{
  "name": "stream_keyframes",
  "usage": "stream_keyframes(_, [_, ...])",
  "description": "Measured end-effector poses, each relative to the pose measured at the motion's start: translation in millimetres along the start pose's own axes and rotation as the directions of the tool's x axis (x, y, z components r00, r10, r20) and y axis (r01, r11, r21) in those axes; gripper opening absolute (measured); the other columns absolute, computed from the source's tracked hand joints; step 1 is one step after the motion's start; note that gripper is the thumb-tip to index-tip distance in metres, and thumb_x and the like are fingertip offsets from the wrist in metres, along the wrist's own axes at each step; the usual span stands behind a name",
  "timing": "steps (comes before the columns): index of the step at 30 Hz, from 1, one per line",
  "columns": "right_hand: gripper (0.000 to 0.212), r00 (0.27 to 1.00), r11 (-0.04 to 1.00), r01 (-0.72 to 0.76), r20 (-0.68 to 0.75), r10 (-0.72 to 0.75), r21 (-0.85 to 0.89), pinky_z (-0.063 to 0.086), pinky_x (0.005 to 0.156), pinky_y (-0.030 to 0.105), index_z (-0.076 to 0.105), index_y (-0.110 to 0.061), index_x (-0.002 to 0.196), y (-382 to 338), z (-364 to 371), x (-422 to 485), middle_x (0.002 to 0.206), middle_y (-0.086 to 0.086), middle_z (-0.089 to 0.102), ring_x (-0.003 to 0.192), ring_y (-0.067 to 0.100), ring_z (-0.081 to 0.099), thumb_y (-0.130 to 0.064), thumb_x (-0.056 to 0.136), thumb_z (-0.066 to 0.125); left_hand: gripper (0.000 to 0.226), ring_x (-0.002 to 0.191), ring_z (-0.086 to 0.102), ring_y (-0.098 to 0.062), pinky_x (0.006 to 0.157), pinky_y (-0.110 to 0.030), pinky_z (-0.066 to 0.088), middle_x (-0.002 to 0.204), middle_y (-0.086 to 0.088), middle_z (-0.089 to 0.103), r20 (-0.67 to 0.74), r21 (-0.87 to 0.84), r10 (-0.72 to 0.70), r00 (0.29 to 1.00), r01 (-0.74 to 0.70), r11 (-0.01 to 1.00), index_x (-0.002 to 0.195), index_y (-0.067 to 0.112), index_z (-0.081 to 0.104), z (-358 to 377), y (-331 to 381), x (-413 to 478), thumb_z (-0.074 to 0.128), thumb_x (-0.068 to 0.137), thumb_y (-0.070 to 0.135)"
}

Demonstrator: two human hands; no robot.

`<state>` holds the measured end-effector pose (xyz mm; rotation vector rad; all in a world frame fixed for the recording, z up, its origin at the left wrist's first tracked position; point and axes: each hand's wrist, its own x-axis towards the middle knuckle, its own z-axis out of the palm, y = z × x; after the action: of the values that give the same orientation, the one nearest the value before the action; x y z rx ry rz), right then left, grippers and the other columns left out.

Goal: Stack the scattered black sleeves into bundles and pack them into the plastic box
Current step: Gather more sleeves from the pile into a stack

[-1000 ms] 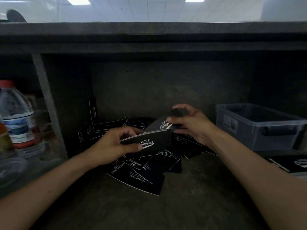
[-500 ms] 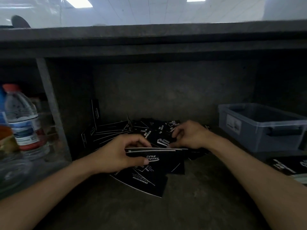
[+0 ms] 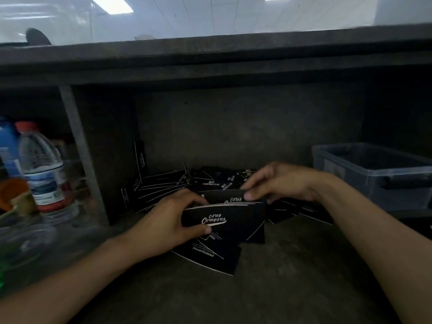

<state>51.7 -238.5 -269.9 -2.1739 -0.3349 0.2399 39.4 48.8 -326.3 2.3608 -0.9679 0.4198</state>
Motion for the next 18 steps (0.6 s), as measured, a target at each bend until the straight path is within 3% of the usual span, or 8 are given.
stream_keyframes(3, [0.019, 0.985, 0.999, -0.047, 0.167, 0.048, -0.008, 0.051, 0.075, 0.024, 0.075, -0.021, 0.107, 5, 0, 0, 0.102, -0.002, 0.075, 0.093, 0.008, 0.066, -0.022, 0.088, 0.071, 0.059, 0.080, 0.064, -0.005, 0.063, -0.022, 0.051, 0.093, 0.010, 0.064, -0.068, -0.015, -0.204, 0.977, 0.203, 0.979, 0.098, 0.036, 0.043, 2, 2, 1, 0.088, 0.064, 0.051])
stream_keyframes(6, [0.035, 0.971, 0.992, -0.098, 0.226, 0.078, 0.077, 0.050, 0.077, 0.029, 0.073, -0.014, 0.110, 5, 0, 0, 0.106, 0.005, 0.075, 0.094, 0.014, 0.067, -0.040, 0.090, 0.062, 0.057, 0.084, 0.068, -0.009, 0.067, -0.028, 0.056, 0.100, 0.009, 0.065, -0.010, -0.139, -0.181, 0.983, 0.178, 0.974, 0.104, 0.036, 0.045, 1, 2, 0, 0.088, 0.067, 0.046])
stream_keyframes(8, [0.041, 0.995, 0.993, -0.086, 0.058, 0.082, 0.085, 0.048, 0.071, 0.027, 0.075, -0.016, 0.104, 4, 3, 3, 0.099, 0.002, 0.076, 0.085, 0.014, 0.066, -0.051, 0.089, 0.061, 0.039, 0.086, 0.070, -0.015, 0.072, -0.042, 0.058, 0.098, 0.009, 0.070, 0.055, -0.184, -0.098, 0.994, 0.106, 0.977, 0.102, 0.036, 0.057, 0, 1, 0, 0.085, 0.075, 0.039])
stream_keyframes(10, [0.041, 0.977, 0.984, -0.076, -0.211, 0.041, -0.161, 0.047, 0.067, 0.026, 0.075, -0.020, 0.094, 7, 6, 10, 0.085, -0.006, 0.074, 0.077, 0.011, 0.065, -0.058, 0.078, 0.072, 0.019, 0.079, 0.071, -0.020, 0.069, -0.047, 0.057, 0.088, 0.005, 0.073, 0.095, -0.180, -0.065, 0.993, 0.082, 0.980, 0.092, 0.030, 0.065, -1, 1, -1, 0.081, 0.082, 0.030])
stream_keyframes(12, [0.040, 0.956, 0.877, -0.186, -0.288, 0.057, -0.443, 0.049, 0.071, 0.024, 0.073, -0.019, 0.092, 11, 10, 13, 0.086, -0.006, 0.070, 0.082, 0.011, 0.065, -0.052, 0.071, 0.082, 0.012, 0.077, 0.070, -0.020, 0.068, -0.044, 0.057, 0.084, 0.004, 0.073, 0.097, -0.172, -0.055, 0.994, 0.071, 0.983, 0.088, 0.028, 0.066, -2, 1, 0, 0.073, 0.087, 0.019])
stream_keyframes(13, [0.034, 0.956, 0.841, -0.222, -0.281, 0.087, -0.493, 0.048, 0.072, 0.022, 0.071, -0.022, 0.091, 13, 11, 14, 0.088, -0.006, 0.068, 0.082, 0.010, 0.063, -0.045, 0.071, 0.084, 0.014, 0.077, 0.070, -0.020, 0.068, -0.042, 0.057, 0.083, 0.004, 0.072, 0.095, -0.173, -0.058, 0.994, 0.074, 0.982, 0.088, 0.028, 0.066, -3, 2, 0, 0.070, 0.088, 0.014])
stream_keyframes(16, [0.025, 0.947, 0.870, -0.231, -0.307, 0.098, -0.435, 0.048, 0.073, 0.021, 0.070, -0.026, 0.087, 15, 8, 16, 0.085, -0.010, 0.066, 0.080, 0.008, 0.062, -0.029, 0.070, 0.087, 0.014, 0.074, 0.069, -0.022, 0.064, -0.042, 0.055, 0.083, 0.002, 0.072, 0.092, -0.186, -0.072, 0.993, 0.088, 0.979, 0.088, 0.025, 0.067, -4, 1, 0, 0.067, 0.090, 0.011])
stream_keyframes(18, [0.026, 0.926, 0.963, -0.164, -0.371, 0.075, -0.215, 0.054, 0.080, 0.026, 0.074, -0.024, 0.088, 14, 2, 16, 0.089, -0.004, 0.072, 0.088, 0.014, 0.068, -0.018, 0.067, 0.089, 0.012, 0.075, 0.070, -0.015, 0.066, -0.041, 0.057, 0.084, 0.005, 0.072, 0.078, -0.160, -0.067, 0.995, 0.079, 0.984, 0.090, 0.024, 0.067, -5, 1, 0, 0.071, 0.087, 0.013])
